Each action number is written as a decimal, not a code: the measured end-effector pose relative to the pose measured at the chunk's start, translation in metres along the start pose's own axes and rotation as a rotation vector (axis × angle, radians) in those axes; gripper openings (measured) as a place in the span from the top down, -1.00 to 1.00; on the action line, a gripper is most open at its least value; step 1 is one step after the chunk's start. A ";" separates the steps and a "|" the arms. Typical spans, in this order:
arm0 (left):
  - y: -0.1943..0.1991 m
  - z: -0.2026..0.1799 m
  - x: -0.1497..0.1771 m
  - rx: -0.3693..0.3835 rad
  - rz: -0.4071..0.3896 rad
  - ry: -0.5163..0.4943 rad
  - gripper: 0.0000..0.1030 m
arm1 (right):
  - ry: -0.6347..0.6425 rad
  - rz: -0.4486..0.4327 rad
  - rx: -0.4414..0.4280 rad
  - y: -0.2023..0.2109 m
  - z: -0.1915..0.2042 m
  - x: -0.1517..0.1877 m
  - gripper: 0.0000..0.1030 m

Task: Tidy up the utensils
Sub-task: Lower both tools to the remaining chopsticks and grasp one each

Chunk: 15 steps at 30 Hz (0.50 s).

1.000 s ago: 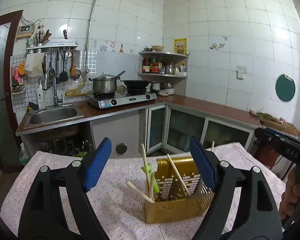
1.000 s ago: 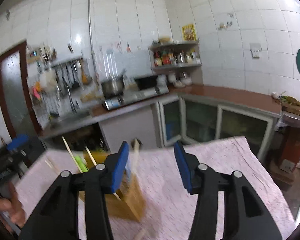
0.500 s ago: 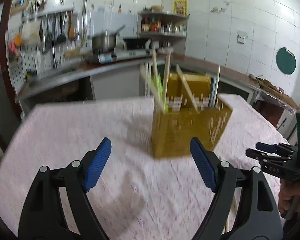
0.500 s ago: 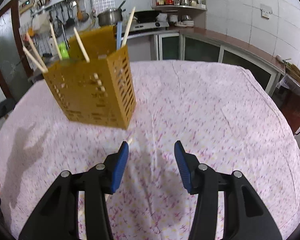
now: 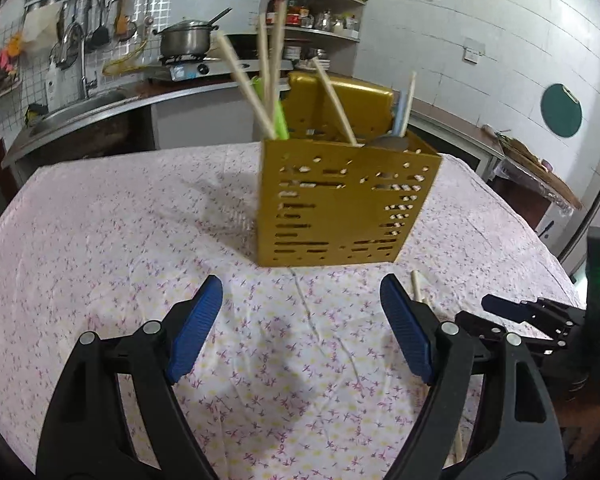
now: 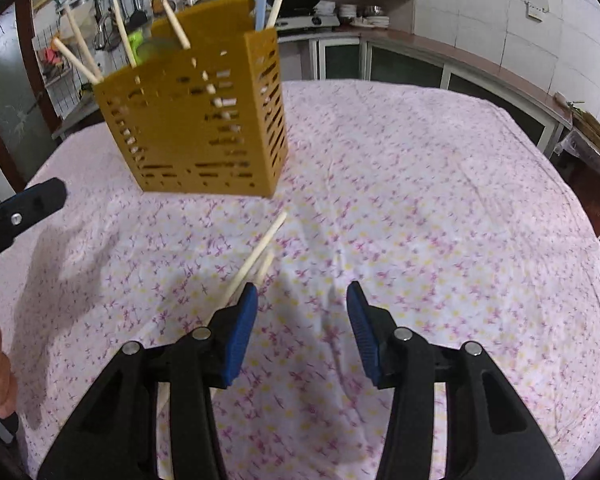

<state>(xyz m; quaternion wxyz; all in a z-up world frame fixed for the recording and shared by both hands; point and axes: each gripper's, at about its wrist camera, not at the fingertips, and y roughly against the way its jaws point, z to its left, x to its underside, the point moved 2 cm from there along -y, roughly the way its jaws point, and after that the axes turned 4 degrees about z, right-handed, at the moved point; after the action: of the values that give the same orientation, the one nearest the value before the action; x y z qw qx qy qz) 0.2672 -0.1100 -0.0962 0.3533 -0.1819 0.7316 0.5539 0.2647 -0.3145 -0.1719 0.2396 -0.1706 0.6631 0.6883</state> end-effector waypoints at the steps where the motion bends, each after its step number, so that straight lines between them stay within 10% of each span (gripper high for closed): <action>1: -0.001 0.000 0.001 -0.001 0.004 0.004 -0.53 | -0.001 0.007 0.002 -0.004 0.002 -0.001 0.12; 15: -0.012 -0.006 0.002 -0.004 0.030 -0.024 -0.53 | 0.051 0.067 0.028 -0.028 0.026 -0.017 0.49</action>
<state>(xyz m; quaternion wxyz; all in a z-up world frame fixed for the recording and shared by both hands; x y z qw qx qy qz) 0.2720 -0.1193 -0.1045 0.3531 -0.1649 0.7289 0.5629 0.2972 -0.2905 -0.1843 0.2016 -0.1624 0.6839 0.6821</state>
